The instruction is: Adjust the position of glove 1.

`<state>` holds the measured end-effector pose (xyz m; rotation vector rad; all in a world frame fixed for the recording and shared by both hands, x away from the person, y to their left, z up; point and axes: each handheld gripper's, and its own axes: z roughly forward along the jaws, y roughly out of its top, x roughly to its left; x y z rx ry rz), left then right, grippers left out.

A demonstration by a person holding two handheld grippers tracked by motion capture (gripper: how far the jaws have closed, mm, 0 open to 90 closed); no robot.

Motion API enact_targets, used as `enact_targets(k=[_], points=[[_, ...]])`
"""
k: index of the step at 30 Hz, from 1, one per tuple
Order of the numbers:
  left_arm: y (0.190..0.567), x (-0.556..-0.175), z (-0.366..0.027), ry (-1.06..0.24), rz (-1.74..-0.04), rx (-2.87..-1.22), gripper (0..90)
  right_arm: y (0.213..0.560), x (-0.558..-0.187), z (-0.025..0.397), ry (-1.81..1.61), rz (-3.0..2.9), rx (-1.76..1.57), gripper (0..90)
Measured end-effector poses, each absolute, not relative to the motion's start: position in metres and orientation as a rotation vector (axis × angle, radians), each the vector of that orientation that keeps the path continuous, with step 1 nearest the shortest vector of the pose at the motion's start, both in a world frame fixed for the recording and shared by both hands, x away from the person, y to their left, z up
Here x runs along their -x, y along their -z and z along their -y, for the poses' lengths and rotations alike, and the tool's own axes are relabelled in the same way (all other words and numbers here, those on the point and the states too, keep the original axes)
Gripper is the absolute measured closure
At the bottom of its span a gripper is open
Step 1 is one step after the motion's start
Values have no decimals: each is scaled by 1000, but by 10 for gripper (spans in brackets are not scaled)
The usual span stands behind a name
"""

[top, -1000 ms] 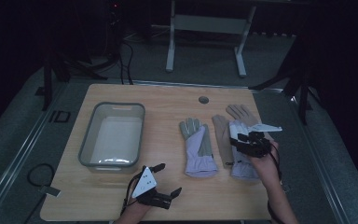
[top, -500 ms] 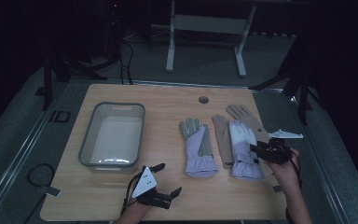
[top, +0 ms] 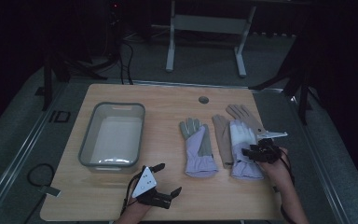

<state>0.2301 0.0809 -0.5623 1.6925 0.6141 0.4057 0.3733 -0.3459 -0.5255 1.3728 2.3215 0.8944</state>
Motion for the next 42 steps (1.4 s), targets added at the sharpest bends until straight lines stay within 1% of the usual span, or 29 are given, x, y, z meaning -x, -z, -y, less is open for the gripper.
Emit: enact_targets(k=[1,2,5,10,11,12,14,20,21,29,33,35,37,39,40,42], points=[[562,-230,-81,-406,-614,-1692,3,525,-373,346,-894,-2321,-1373,536],[562,-230,-81,-404,-616,-1689,3,528,-373,346,-916,-2344,-1354,602],[562,-230,-81,-405,-615,-1691,3,529,-373,346,-930,-2346,-1366,625],[562,-230,-81,-405,-616,-1691,3,531,-366,343,-944,-2290,-1408,742],[562,-230,-81,-405,-616,-1691,3,531,-366,343,-944,-2290,-1408,742],[562,-230,-81,-406,-617,-1691,3,530,-364,343,-953,-2283,-1423,772],[562,-230,-81,-408,-617,-1690,3,527,-363,344,-980,-2266,-1456,786],[562,-230,-81,-409,-619,-1689,3,515,-359,349,-1023,-2226,-1480,798],[562,-230,-81,-409,-619,-1689,3,503,-356,351,-1047,-2220,-1470,801],[562,-230,-81,-409,-618,-1689,3,456,-355,348,-1121,-2225,-1382,803],[562,-230,-81,-409,-618,-1689,3,435,-358,338,-1144,-2247,-1320,803],[562,-230,-81,-410,-618,-1689,3,431,-359,334,-1140,-2272,-1299,803],[562,-230,-81,-409,-618,-1689,3,422,-362,319,-1161,-2326,-1246,803],[562,-230,-81,-410,-618,-1689,3,420,-362,314,-1168,-2338,-1236,803],[562,-230,-81,-410,-619,-1689,3,419,-364,302,-1160,-2367,-1211,803],[562,-230,-81,-410,-619,-1688,3,419,-364,296,-1152,-2385,-1199,803]])
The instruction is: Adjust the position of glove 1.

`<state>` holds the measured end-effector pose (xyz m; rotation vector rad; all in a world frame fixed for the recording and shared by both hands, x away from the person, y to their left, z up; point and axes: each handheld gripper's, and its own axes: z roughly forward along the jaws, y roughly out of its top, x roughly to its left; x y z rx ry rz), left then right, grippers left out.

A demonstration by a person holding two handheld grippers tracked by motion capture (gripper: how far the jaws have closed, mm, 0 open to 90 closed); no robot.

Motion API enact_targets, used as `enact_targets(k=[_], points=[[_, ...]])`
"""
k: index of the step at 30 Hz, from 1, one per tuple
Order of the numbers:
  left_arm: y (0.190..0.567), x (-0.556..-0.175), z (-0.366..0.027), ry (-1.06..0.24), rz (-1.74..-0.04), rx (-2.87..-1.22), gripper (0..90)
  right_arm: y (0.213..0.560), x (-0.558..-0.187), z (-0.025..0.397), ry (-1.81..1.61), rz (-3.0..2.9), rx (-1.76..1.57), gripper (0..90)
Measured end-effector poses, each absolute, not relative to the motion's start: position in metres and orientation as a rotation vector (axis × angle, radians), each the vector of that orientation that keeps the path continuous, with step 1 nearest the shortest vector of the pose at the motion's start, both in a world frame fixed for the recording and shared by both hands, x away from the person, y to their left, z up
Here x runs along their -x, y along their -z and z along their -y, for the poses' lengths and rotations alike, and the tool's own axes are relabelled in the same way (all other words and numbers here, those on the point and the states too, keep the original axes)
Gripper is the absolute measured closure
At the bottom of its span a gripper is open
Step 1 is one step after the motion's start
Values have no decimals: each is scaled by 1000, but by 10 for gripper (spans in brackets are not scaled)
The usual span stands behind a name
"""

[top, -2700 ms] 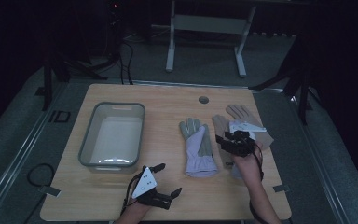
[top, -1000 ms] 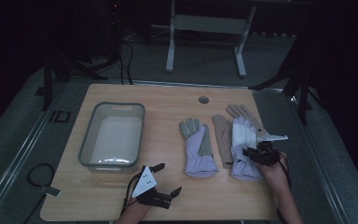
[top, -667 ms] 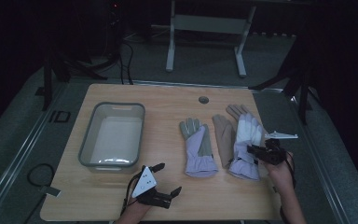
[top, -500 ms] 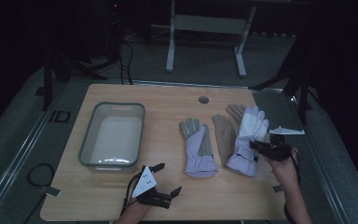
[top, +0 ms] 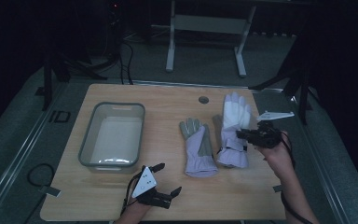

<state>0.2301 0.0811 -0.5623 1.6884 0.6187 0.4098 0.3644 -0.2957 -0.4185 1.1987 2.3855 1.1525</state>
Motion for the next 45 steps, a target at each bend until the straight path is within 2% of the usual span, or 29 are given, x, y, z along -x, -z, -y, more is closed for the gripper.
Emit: enact_targets(k=[4,14,22,34,38,45], points=[[562,-230,-81,-410,-617,-1686,3,423,-367,259,-1112,-2453,-1145,803],[562,-230,-81,-408,-617,-1686,3,435,-371,211,-1025,-2544,-1132,802],[562,-230,-81,-410,-616,-1686,3,444,-376,193,-1003,-2555,-1169,800],[562,-230,-81,-409,-617,-1686,3,489,-384,178,-883,-2523,-1250,791],[562,-230,-81,-410,-618,-1686,3,497,-384,177,-914,-2529,-1238,744],[562,-231,-82,-428,-637,-1685,3,484,-377,187,-948,-2522,-1166,618]])
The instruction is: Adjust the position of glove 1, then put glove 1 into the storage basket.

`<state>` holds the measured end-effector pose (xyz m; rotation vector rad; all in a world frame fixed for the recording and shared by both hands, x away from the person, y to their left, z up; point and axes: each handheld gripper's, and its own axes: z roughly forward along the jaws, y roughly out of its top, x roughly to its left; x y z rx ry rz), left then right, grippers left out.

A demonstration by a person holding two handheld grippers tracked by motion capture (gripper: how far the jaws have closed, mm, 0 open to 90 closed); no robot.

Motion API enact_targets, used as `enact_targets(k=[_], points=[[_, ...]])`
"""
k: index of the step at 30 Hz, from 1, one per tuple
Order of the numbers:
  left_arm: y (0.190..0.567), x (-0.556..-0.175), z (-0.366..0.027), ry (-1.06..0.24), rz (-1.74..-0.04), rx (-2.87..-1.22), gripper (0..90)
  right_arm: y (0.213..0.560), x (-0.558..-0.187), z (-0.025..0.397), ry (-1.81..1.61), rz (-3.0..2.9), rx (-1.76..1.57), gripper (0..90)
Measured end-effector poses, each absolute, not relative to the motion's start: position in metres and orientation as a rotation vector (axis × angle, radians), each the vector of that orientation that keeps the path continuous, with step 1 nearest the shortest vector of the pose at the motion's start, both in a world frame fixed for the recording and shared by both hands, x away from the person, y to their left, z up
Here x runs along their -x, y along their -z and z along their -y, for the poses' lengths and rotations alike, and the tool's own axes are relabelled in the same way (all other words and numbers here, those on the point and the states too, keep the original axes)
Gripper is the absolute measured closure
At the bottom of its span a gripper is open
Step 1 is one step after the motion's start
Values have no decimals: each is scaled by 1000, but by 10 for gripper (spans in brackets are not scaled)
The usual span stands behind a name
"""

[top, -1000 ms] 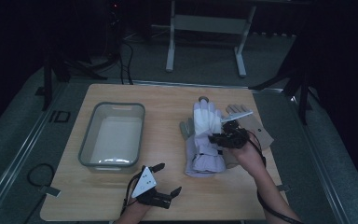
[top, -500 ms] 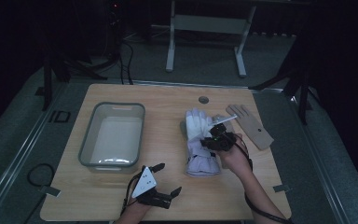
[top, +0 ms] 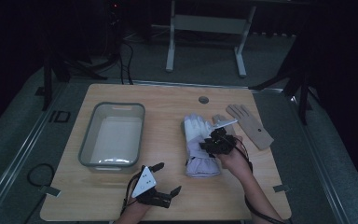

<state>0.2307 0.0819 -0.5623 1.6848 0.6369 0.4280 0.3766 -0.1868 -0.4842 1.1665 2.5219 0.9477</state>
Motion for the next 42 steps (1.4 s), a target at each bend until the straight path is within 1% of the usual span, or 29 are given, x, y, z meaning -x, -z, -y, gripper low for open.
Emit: enact_targets(k=[1,2,4,6,8,9,11,13,15,17,21,23,24,26,28,30,31,32,33,34,35,36,37,39,40,42], points=[[562,-231,-82,-434,-648,-1682,3,482,-375,189,-963,-2511,-1166,571],[562,-231,-82,-432,-651,-1683,3,480,-373,192,-988,-2495,-1158,483],[562,-232,-82,-437,-666,-1686,3,476,-370,199,-1045,-2469,-1166,419],[562,-232,-81,-440,-681,-1691,3,473,-367,208,-1115,-2429,-1180,315],[561,-233,-80,-436,-686,-1699,3,472,-364,216,-1163,-2434,-1179,232],[560,-234,-79,-431,-698,-1701,3,472,-362,220,-1191,-2439,-1186,219],[557,-234,-78,-421,-716,-1705,3,474,-357,226,-1230,-2444,-1165,135],[551,-235,-79,-425,-731,-1710,3,476,-353,231,-1286,-2428,-1117,165],[546,-238,-79,-442,-763,-1729,3,480,-349,236,-1312,-2385,-1035,151],[544,-241,-80,-414,-807,-1728,4,483,-346,240,-1298,-2344,-1003,151],[539,-245,-80,-396,-852,-1757,23,488,-344,251,-1327,-2382,-1075,144],[535,-247,-78,-348,-842,-1754,28,490,-343,255,-1337,-2397,-1137,129],[532,-248,-77,-344,-842,-1764,28,489,-343,255,-1333,-2398,-1145,132],[526,-250,-72,-352,-837,-1784,29,490,-342,257,-1354,-2415,-1171,108],[520,-253,-67,-368,-833,-1804,29,489,-340,256,-1325,-2400,-1146,126],[514,-255,-61,-389,-823,-1815,29,487,-339,258,-1292,-2363,-1125,211],[512,-256,-59,-396,-818,-1820,30,486,-339,258,-1293,-2350,-1109,229],[509,-258,-56,-392,-818,-1829,32,485,-340,259,-1288,-2340,-1100,332],[507,-260,-53,-396,-828,-1831,35,483,-341,259,-1281,-2347,-1094,401],[505,-263,-51,-400,-831,-1834,41,482,-343,258,-1276,-2336,-1099,414],[504,-265,-48,-411,-838,-1846,53,482,-346,257,-1265,-2316,-1117,481],[503,-268,-46,-412,-849,-1857,62,481,-348,256,-1271,-2326,-1116,510],[502,-270,-44,-387,-846,-1857,70,481,-350,254,-1272,-2315,-1115,536],[499,-275,-39,-363,-872,-1874,71,481,-352,252,-1265,-2299,-1129,540],[499,-277,-37,-355,-879,-1876,148,483,-359,249,-1272,-2295,-1147,569],[497,-281,-31,-344,-903,-1896,149,484,-363,246,-1288,-2300,-1169,555]])
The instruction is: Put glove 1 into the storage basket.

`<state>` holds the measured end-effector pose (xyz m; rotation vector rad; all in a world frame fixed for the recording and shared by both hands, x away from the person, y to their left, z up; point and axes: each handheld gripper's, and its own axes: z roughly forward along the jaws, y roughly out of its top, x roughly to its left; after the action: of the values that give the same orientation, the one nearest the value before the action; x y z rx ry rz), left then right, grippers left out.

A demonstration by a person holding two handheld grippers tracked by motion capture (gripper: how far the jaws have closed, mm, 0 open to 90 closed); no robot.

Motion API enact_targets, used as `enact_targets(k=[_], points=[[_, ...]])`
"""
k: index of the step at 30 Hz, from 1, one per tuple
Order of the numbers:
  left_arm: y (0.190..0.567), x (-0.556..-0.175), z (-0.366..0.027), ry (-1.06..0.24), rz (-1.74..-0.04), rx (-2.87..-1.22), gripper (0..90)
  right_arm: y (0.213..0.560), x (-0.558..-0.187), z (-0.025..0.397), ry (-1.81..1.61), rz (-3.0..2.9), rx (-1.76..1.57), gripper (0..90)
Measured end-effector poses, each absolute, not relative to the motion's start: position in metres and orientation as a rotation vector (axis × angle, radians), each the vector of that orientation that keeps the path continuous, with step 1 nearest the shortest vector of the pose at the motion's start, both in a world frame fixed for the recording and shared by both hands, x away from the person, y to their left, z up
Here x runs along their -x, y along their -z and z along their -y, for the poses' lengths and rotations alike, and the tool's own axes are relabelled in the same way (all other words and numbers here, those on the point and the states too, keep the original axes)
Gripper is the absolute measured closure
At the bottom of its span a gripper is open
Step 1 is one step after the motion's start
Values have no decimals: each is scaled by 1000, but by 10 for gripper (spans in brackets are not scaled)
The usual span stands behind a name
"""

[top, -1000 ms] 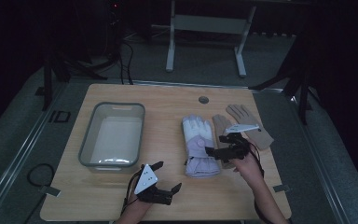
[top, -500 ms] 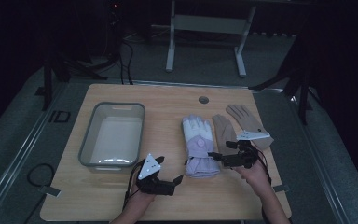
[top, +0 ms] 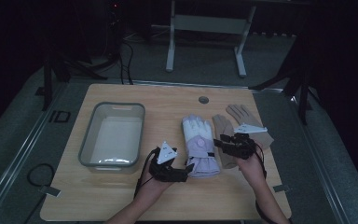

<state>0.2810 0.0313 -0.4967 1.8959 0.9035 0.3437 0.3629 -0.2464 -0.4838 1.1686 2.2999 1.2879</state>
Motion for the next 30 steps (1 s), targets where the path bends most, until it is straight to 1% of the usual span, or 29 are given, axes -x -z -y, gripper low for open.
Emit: enact_targets(k=[2,4,5,9,11,16,21,27,29,30], points=[[496,-286,-25,-347,-926,-1925,189,486,-367,242,-1282,-2296,-1186,537],[497,-291,-20,-319,-963,-1947,213,488,-371,239,-1260,-2288,-1208,521],[499,-294,-18,-319,-975,-1959,216,489,-373,237,-1252,-2290,-1219,505],[509,-301,-11,-309,-1034,-2006,219,495,-379,235,-1262,-2292,-1262,492],[515,-302,-6,-352,-1041,-2045,232,500,-381,234,-1249,-2306,-1276,492],[527,-307,-4,-318,-1080,-2059,231,511,-384,234,-1218,-2337,-1317,477],[536,-312,-6,-267,-1104,-2075,230,528,-389,225,-1126,-2444,-1360,425],[543,-316,-10,-213,-1116,-2063,223,536,-398,227,-1106,-2533,-1445,427],[544,-317,-10,-206,-1116,-2062,213,540,-402,229,-1125,-2565,-1476,467],[545,-318,-11,-198,-1117,-2061,213,541,-403,230,-1142,-2575,-1491,504]])
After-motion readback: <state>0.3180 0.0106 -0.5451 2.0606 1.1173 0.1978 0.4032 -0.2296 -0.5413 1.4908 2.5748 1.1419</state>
